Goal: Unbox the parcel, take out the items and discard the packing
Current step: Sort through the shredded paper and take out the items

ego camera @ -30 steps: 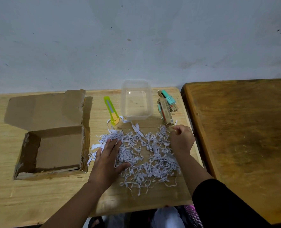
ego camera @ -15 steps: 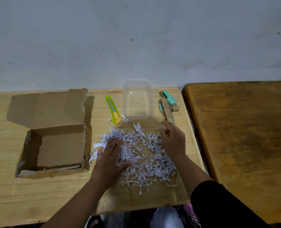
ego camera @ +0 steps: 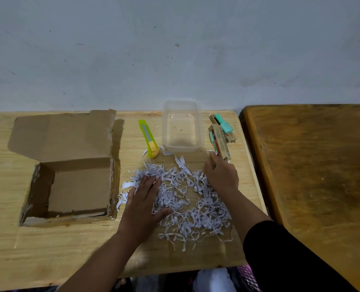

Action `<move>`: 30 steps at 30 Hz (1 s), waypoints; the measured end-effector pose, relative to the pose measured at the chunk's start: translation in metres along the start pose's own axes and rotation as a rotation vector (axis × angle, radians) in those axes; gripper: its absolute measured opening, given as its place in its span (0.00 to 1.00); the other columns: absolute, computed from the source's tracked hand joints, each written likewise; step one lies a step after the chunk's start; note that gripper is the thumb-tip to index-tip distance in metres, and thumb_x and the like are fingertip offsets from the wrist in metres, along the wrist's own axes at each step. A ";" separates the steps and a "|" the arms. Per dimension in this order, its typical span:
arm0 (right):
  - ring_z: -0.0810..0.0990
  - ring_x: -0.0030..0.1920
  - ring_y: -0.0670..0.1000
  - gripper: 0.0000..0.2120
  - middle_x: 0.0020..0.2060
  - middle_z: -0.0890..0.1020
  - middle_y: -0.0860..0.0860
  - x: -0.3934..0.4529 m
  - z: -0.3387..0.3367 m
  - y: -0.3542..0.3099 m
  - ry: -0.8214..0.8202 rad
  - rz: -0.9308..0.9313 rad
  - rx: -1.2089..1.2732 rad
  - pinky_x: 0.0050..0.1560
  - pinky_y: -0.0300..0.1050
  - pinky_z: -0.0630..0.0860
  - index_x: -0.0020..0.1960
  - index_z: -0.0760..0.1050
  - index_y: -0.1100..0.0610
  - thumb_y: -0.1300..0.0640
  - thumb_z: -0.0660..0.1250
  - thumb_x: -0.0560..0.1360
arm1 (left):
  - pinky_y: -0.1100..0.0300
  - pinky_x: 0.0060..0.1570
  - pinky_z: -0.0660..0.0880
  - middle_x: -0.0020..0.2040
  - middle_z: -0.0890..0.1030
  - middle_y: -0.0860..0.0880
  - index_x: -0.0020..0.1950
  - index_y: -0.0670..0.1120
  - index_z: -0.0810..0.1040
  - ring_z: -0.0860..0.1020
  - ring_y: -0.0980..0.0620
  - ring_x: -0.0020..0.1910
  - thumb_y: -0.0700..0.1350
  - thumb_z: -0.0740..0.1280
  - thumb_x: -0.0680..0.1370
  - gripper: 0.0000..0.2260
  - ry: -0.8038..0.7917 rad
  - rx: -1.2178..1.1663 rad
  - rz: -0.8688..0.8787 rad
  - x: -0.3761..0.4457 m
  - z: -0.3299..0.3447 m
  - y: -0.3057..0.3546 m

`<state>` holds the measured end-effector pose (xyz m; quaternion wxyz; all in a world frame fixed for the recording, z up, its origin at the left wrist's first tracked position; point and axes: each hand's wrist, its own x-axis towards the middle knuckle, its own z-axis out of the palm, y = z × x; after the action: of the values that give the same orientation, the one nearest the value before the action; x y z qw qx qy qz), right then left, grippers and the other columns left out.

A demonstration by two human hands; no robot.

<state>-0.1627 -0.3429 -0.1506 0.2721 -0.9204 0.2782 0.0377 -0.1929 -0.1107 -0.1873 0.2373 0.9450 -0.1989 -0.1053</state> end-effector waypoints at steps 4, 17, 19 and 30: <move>0.78 0.55 0.61 0.19 0.56 0.80 0.60 -0.003 0.000 0.006 -0.020 -0.029 0.052 0.53 0.49 0.75 0.69 0.68 0.50 0.50 0.56 0.79 | 0.53 0.71 0.41 0.77 0.53 0.54 0.76 0.51 0.53 0.42 0.61 0.74 0.75 0.45 0.68 0.43 -0.006 -0.012 -0.002 0.000 0.001 0.001; 0.75 0.59 0.60 0.23 0.61 0.76 0.58 0.011 -0.003 -0.004 -0.084 0.013 -0.115 0.55 0.53 0.72 0.72 0.59 0.49 0.50 0.55 0.78 | 0.53 0.70 0.40 0.77 0.53 0.54 0.76 0.51 0.53 0.43 0.60 0.74 0.75 0.45 0.68 0.43 -0.012 0.037 -0.002 0.001 -0.002 0.001; 0.75 0.60 0.60 0.22 0.62 0.76 0.57 0.010 -0.001 -0.001 -0.137 -0.017 -0.128 0.55 0.53 0.72 0.72 0.59 0.51 0.51 0.54 0.78 | 0.53 0.71 0.40 0.77 0.53 0.54 0.76 0.51 0.53 0.44 0.59 0.75 0.75 0.44 0.67 0.44 -0.014 0.037 -0.002 0.000 -0.001 0.000; 0.79 0.55 0.58 0.16 0.55 0.83 0.57 -0.047 -0.010 0.000 -0.275 -0.217 0.004 0.56 0.48 0.73 0.63 0.75 0.55 0.53 0.59 0.78 | 0.52 0.72 0.45 0.77 0.55 0.51 0.76 0.49 0.54 0.46 0.56 0.75 0.77 0.41 0.65 0.47 -0.002 0.009 0.009 0.001 -0.001 0.003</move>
<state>-0.2034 -0.3250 -0.1316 0.3118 -0.9307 0.1375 0.1329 -0.1929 -0.1132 -0.1849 0.2332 0.9450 -0.2040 -0.1044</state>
